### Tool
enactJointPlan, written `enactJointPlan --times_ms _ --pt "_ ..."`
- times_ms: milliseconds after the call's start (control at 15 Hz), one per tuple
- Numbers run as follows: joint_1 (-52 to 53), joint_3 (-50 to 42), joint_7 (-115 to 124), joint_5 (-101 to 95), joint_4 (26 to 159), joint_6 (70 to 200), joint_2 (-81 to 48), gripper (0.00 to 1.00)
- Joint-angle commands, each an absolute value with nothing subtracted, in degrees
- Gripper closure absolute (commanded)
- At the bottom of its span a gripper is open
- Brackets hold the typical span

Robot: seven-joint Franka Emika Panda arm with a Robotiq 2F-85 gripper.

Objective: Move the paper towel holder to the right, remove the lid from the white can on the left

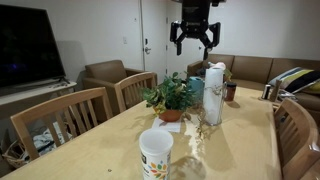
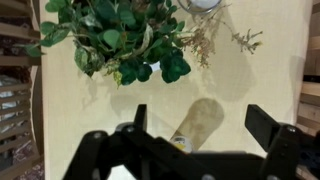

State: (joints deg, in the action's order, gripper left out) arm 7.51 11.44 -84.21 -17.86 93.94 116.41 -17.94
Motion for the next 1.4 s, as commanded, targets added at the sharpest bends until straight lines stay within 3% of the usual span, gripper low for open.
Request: enactJointPlan --times_ms 0,733,1333 --pt "5.9 12.5 -93.8 -13.5 100.4 127.4 -16.6 0.00" --pt "2.4 16.3 -126.5 -0.9 107.0 147.2 -21.1 0.00" --pt "3.6 15.4 -127.8 -0.9 106.0 146.3 -22.3 0.00"
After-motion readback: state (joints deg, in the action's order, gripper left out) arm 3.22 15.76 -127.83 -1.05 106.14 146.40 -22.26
